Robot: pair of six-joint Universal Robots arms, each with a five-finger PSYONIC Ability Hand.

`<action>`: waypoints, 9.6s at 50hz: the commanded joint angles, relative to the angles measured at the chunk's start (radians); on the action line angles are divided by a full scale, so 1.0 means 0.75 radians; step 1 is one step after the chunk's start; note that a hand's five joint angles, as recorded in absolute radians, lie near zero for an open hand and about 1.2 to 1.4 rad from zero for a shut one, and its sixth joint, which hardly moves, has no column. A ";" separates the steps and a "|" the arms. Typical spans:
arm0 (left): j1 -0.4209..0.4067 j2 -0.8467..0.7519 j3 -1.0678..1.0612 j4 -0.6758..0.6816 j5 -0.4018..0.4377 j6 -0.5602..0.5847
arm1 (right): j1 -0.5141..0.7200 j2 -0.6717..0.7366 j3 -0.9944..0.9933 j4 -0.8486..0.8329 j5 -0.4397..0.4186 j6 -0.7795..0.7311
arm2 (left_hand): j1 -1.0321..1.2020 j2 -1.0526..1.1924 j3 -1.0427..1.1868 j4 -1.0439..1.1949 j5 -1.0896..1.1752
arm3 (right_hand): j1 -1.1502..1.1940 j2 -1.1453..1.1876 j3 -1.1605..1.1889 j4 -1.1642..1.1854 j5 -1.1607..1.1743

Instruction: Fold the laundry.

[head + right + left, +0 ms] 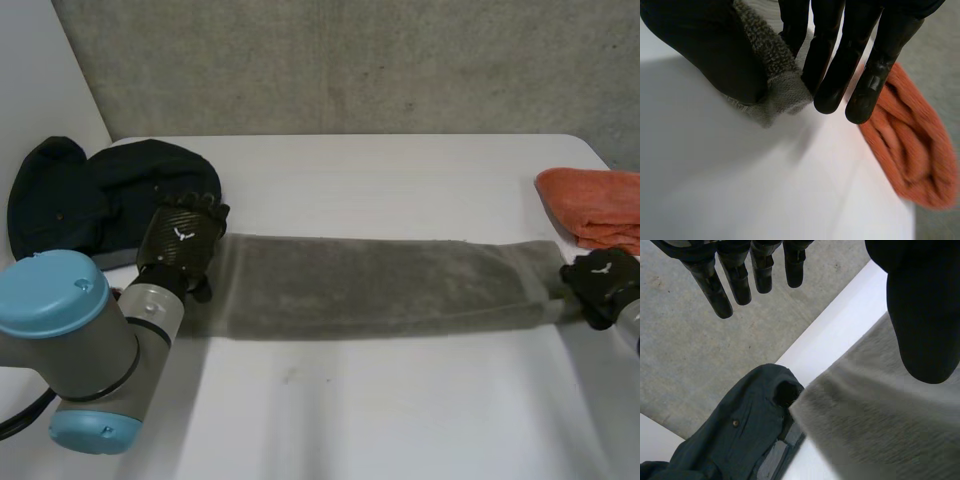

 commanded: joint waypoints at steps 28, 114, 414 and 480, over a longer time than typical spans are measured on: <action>0.007 0.063 -0.002 -0.015 -0.011 -0.002 | 0.848 -0.151 -0.271 -0.087 -0.194 -0.156 | -0.018 -0.035 -0.046 -0.037 -0.062 | 0.585 0.292 0.287 0.277 0.320; -0.363 -0.149 0.519 -0.381 0.089 -0.473 | 0.726 -0.185 -0.276 0.250 0.162 0.983 | 0.022 0.005 -0.006 0.004 -0.022 | -1.044 -1.337 -1.342 -1.352 -1.309; 0.344 -0.921 1.309 -0.361 0.515 0.057 | 0.914 -0.157 -0.075 -0.056 0.399 0.644 | 1.611 1.594 1.583 1.592 1.567 | -1.044 -1.337 -1.342 -1.352 -1.309; 0.418 -0.519 0.879 -0.530 0.611 -0.107 | 0.681 -0.261 0.019 0.332 0.135 0.529 | -0.009 -0.026 -0.037 -0.028 -0.053 | -1.044 -1.337 -1.342 -1.352 -1.309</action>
